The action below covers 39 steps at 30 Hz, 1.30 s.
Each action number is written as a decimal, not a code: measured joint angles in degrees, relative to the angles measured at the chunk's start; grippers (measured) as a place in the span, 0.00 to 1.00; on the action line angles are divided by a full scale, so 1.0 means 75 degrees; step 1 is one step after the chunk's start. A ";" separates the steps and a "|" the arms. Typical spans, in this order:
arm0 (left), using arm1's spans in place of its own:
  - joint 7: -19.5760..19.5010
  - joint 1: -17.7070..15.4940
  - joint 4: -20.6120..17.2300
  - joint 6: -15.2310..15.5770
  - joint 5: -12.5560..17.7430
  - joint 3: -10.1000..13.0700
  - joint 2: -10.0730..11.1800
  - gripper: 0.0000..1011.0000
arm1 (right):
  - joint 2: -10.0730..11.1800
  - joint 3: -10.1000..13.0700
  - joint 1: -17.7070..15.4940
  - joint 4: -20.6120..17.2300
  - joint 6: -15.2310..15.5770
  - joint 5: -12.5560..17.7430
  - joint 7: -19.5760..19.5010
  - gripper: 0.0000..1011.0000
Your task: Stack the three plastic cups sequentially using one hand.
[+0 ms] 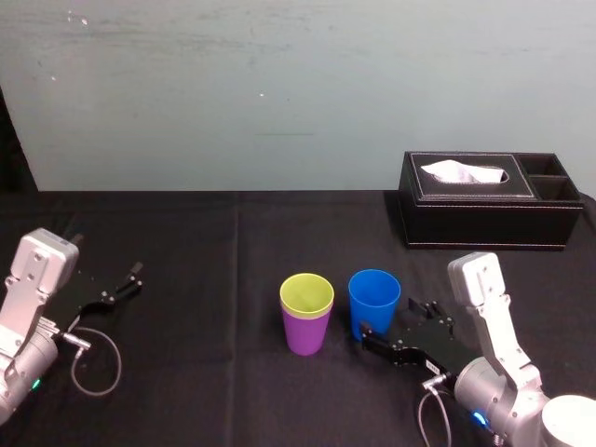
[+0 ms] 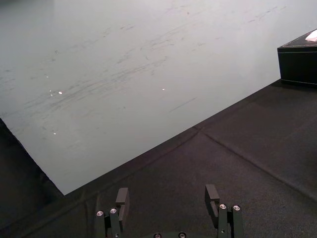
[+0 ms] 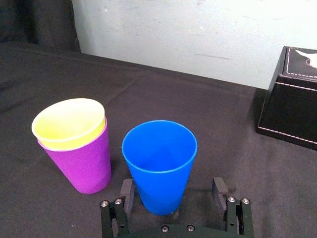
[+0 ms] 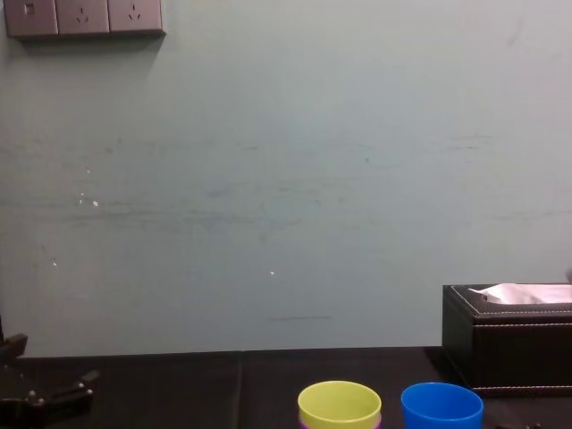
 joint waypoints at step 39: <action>0.0000 0.0000 0.0000 0.0000 0.0000 0.0000 0.0000 0.99 | -0.0503 -0.0066 0.0334 0.0265 0.0076 -0.0406 -0.0213 0.99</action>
